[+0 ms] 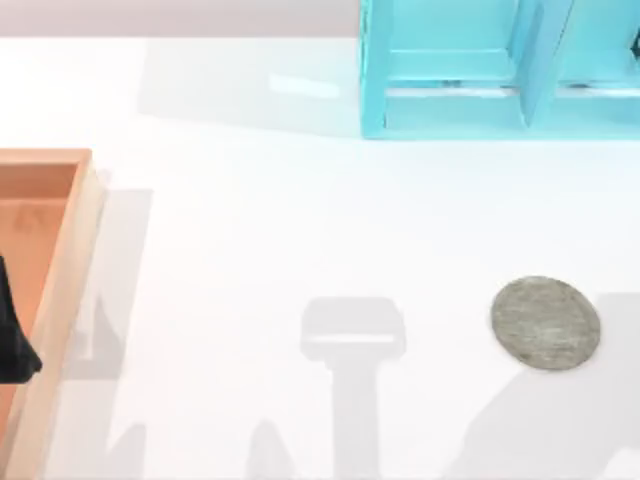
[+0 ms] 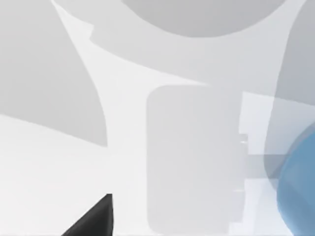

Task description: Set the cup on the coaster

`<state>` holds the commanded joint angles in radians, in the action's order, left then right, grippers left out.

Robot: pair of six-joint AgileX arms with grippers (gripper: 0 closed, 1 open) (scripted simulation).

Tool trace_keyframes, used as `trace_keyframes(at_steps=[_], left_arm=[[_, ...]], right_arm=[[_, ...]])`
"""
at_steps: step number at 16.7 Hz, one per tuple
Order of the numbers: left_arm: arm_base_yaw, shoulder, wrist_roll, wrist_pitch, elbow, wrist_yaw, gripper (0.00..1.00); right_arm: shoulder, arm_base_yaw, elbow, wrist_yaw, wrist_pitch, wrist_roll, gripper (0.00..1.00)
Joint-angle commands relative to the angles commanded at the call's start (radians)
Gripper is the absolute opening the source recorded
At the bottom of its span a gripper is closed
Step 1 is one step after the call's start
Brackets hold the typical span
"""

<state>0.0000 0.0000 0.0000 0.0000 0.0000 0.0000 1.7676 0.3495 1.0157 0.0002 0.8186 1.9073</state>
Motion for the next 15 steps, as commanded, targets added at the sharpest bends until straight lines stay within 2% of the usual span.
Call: trace_keyframes(at_steps=[3, 15], left_arm=[[0.0, 0.0, 0.0, 0.0, 0.0, 0.0, 1.0], [0.0, 0.0, 0.0, 0.0, 0.0, 0.0, 1.0]], right_arm=[[0.0, 0.0, 0.0, 0.0, 0.0, 0.0, 1.0], [0.0, 0.0, 0.0, 0.0, 0.0, 0.0, 0.1]])
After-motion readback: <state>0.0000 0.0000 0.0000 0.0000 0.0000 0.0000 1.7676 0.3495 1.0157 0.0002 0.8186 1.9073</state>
